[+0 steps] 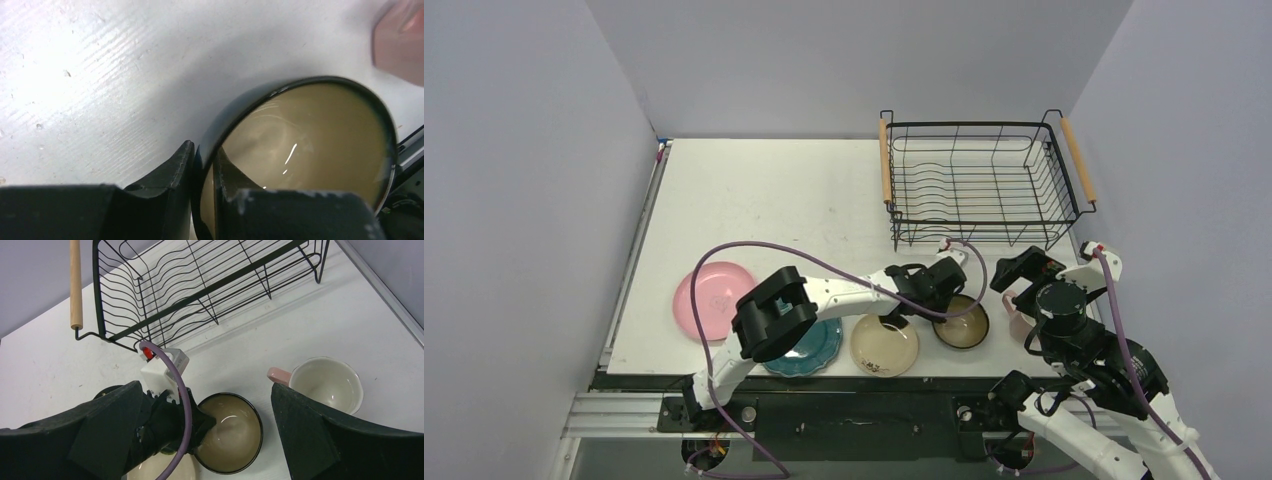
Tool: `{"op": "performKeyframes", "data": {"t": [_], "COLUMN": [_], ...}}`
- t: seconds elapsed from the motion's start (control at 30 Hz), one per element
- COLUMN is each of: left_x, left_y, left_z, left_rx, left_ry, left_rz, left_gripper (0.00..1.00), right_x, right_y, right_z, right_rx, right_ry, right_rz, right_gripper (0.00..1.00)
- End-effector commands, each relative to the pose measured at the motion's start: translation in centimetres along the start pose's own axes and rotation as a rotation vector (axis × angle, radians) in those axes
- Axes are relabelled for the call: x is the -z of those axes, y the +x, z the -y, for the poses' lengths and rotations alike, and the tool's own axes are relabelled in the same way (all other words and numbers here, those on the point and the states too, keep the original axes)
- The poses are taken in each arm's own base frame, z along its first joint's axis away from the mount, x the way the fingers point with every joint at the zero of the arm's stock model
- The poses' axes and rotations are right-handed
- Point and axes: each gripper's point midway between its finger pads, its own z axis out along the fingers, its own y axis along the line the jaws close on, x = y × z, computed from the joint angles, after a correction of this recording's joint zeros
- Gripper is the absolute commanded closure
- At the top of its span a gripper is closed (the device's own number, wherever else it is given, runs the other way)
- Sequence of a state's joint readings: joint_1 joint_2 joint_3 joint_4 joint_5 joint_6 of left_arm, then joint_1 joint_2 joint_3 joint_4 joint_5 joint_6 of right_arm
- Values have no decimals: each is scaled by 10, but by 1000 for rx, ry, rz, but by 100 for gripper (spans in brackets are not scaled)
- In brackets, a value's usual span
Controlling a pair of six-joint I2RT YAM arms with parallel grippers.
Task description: Load the mixed dishes into the dish rack
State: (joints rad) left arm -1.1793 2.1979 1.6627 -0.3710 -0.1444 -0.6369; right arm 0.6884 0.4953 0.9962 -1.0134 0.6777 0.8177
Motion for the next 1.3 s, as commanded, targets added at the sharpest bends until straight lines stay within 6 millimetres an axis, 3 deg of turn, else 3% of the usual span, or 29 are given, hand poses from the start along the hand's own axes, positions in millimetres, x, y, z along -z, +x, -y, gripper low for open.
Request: {"op": "performKeyframes", "data": {"t": [0.0,0.03,0.27,0.37,0.4,0.43,0.47,0.6,0.73,0.83,0.97,1.0,1.13,1.17,1.2,1.23,1.27], "left_x": [7,12,57,95,100,118,122,174,211,227,252,261,287,291,294,296,298], "left_y": [-13,-18,-51,-74,-73,-82,-81,-100,-109,-112,-118,-118,-122,-121,-121,-120,-120], "left_z": [-17,-20,-32,-38,-46,-46,-56,-77,-90,-92,-97,-93,-107,-110,-110,-108,-107], "left_rx": [-42,-43,-49,-71,-71,-77,-70,-54,-23,-6,28,35,90,95,107,100,104], "left_ry": [-94,-103,-87,-53,-51,-30,-25,51,201,301,380,418,508,542,562,591,608], "left_rz": [20,34,105,170,168,198,188,250,337,409,447,447,466,456,450,449,450], "left_gripper": [95,100,100,100,100,100,100,100,100,100,100,100,100,100,100,100,100], "right_x": [-1,-1,-3,-5,-6,-7,-8,-14,-21,-26,-24,-18,3,11,17,23,31], "right_y": [-2,-2,4,7,8,9,10,16,27,35,50,50,45,51,40,50,38], "right_z": [3,3,3,2,1,0,-1,-6,-21,-39,-83,-103,-152,-163,-179,-191,-206], "right_rx": [4,5,18,28,34,37,42,59,69,66,24,-11,-134,-157,-199,-220,-261], "right_ry": [21,21,25,30,33,33,38,45,15,-47,-248,-347,-618,-688,-765,-830,-911], "right_rz": [13,11,-4,-15,-20,-24,-29,-55,-104,-135,-210,-230,-243,-283,-256,-312,-286], "right_gripper": [4,4,5,5,5,5,4,4,5,5,5,4,1,1,0,0,1]}}
